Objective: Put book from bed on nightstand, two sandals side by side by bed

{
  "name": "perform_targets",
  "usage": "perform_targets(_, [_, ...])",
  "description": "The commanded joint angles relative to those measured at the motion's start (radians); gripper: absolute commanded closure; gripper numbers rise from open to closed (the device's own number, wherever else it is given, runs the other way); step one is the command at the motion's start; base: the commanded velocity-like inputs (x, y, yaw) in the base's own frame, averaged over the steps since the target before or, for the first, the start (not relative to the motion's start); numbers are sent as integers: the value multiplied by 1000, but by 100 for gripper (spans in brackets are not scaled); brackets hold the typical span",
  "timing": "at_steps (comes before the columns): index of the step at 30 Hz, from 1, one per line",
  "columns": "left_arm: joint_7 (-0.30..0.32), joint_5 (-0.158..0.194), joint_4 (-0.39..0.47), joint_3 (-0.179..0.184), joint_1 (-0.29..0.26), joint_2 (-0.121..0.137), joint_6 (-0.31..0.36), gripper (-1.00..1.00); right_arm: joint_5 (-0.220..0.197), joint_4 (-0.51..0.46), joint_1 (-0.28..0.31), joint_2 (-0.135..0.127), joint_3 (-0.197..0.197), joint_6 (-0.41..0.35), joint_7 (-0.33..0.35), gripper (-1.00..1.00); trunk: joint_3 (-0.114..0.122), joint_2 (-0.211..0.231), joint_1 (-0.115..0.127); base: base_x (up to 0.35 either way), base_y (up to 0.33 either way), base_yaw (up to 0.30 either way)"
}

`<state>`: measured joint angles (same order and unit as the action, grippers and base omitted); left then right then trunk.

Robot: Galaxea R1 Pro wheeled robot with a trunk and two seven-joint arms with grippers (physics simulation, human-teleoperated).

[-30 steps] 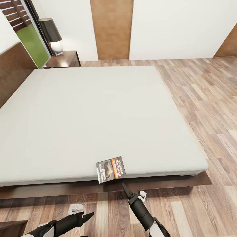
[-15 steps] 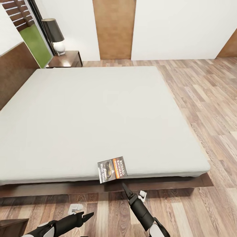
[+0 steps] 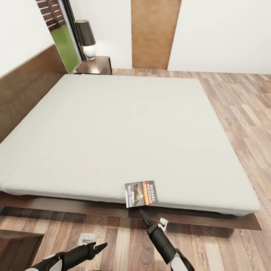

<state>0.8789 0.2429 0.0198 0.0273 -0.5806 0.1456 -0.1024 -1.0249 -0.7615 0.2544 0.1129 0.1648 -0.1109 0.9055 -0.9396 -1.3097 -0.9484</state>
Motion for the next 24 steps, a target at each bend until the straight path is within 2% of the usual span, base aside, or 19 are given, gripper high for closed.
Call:
perform_targets(1, [2, 1, -1, 3, -1, 0, -8, -100, -11, 0, 0, 0, 1, -10, 3, -100, -1, 0, 0, 0, 0, 274])
perform_targets(7, [2, 1, -1, 3, -1, 0, -8, -100, -11, 0, 0, 0, 1, -10, 3, -100, -1, 0, 0, 0, 0, 232])
perform_targets(24, [2, 1, -1, 3, -1, 0, -8, -100, -11, -1, 0, 0, 1, -10, 3, -100, -54, -119, -65, 0, 0, 11])
